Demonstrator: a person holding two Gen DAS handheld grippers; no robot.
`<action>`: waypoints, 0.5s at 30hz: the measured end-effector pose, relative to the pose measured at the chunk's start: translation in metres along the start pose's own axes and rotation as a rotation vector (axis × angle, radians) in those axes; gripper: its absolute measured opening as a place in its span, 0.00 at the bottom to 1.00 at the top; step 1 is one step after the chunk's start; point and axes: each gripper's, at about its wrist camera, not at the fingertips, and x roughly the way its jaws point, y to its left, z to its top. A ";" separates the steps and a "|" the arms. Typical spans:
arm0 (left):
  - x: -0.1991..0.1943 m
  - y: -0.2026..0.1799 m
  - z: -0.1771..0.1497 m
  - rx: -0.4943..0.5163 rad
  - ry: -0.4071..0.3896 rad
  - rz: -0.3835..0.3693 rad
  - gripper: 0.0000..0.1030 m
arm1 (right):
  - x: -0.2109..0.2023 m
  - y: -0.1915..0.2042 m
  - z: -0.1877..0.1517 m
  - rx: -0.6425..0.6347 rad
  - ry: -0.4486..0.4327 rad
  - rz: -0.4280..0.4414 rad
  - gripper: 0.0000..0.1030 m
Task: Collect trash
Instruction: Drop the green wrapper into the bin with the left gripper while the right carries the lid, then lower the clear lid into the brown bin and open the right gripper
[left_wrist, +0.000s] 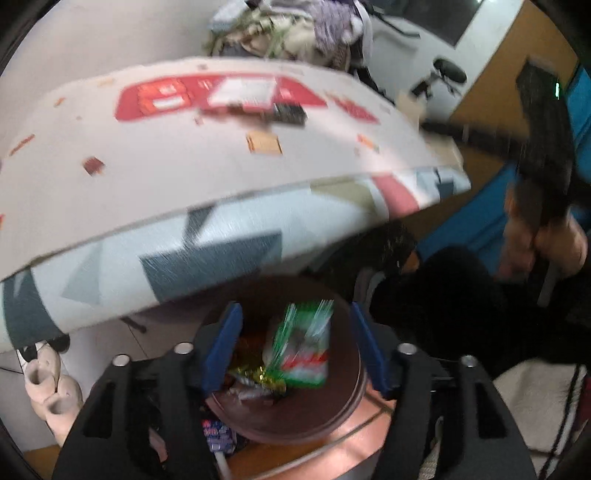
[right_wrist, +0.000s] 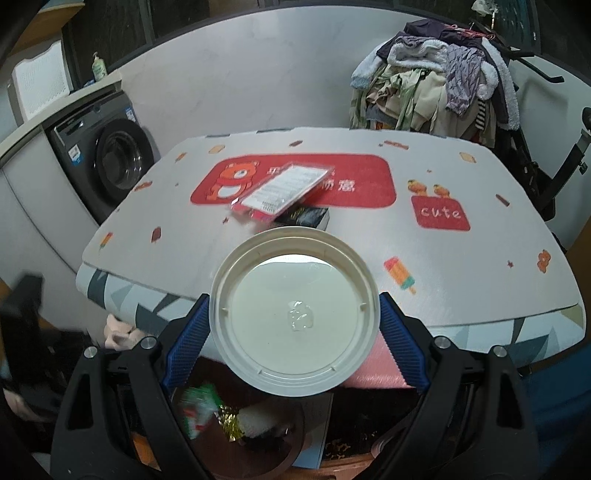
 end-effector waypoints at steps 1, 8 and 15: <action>-0.004 0.001 0.002 -0.006 -0.016 0.013 0.65 | 0.002 0.002 -0.003 -0.002 0.010 0.003 0.84; -0.041 0.014 0.016 -0.052 -0.129 0.125 0.90 | 0.023 0.032 -0.029 -0.066 0.100 0.051 0.85; -0.062 0.029 0.027 -0.088 -0.176 0.197 0.94 | 0.045 0.064 -0.058 -0.121 0.212 0.105 0.85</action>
